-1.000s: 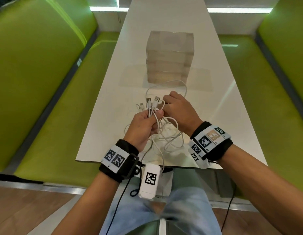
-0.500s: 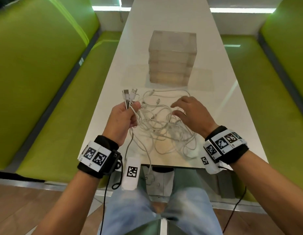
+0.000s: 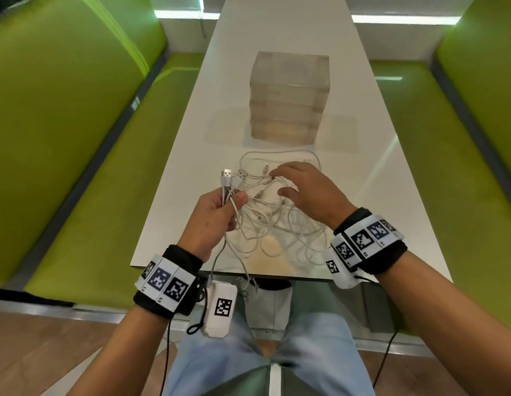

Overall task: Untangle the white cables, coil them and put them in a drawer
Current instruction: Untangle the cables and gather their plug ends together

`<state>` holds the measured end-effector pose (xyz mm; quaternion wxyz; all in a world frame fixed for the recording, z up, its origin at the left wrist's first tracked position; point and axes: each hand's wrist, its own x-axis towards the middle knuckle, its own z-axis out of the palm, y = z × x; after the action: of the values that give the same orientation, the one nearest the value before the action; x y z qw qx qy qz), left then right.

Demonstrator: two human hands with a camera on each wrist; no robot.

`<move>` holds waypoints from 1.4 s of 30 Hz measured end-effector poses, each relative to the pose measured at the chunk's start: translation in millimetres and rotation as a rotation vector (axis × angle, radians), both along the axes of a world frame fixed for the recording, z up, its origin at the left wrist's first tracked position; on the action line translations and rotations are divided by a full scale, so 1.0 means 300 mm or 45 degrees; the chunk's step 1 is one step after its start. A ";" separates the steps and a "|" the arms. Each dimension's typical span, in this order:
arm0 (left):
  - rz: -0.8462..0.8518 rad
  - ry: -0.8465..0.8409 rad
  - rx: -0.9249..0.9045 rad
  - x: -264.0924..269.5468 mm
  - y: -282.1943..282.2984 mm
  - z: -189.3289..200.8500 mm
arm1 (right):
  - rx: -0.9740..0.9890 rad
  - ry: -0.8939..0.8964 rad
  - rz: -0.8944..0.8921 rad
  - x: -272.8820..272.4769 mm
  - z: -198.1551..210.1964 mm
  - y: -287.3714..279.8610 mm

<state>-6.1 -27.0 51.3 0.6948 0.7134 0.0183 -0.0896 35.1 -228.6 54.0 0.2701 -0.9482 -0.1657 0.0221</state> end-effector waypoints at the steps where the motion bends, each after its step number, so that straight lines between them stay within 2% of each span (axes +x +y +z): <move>1: 0.026 -0.006 0.007 0.000 0.008 0.000 | -0.041 0.025 -0.028 0.004 0.004 -0.014; 6: 0.072 -0.043 0.006 -0.011 0.024 -0.014 | -0.093 0.037 -0.142 -0.002 0.056 -0.069; 8: 0.099 -0.051 -0.003 -0.020 0.019 -0.021 | -0.064 0.182 -0.173 -0.014 0.087 -0.090; 10: 0.113 -0.051 -0.006 -0.027 0.018 -0.025 | -0.140 0.293 -0.212 -0.023 0.114 -0.112; 12: 0.099 -0.046 0.000 -0.033 0.019 -0.023 | -0.247 0.276 -0.249 -0.036 0.137 -0.119; 14: 0.066 -0.033 0.009 -0.040 0.018 -0.016 | -0.266 0.151 -0.218 -0.059 0.163 -0.101; 16: 0.006 -0.019 0.015 -0.049 0.012 -0.008 | -0.083 0.143 -0.049 -0.095 0.188 -0.059; 18: -0.079 -0.018 0.049 -0.061 0.005 -0.004 | 0.114 0.306 0.150 -0.135 0.198 0.009; 20: -0.183 0.001 0.083 -0.075 0.002 -0.003 | 0.164 0.400 0.264 -0.162 0.172 0.068; 22: -0.241 0.029 0.082 -0.088 -0.001 0.002 | 0.252 0.451 0.247 -0.169 0.132 0.098; 27: -0.215 0.019 0.051 -0.092 0.016 0.000 | 0.473 0.563 0.136 -0.167 0.078 0.121; 30: -0.211 0.026 -0.125 -0.098 0.030 -0.014 | 0.638 0.617 0.125 -0.162 0.072 0.110; 34: -0.127 0.084 -0.374 -0.085 0.051 -0.015 | 0.815 0.600 -0.011 -0.148 0.082 0.070; 38: 0.032 0.133 -0.522 -0.064 0.058 -0.004 | 0.863 0.671 0.008 -0.157 0.074 0.048; 42: 0.122 0.110 -0.459 -0.052 0.056 -0.010 | 0.763 0.794 0.134 -0.178 0.054 0.043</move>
<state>-21.9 -10.2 48.2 0.8134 0.5711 0.0657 -0.0889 -18.3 -215.9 70.3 0.5689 -0.7662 -0.1234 0.2722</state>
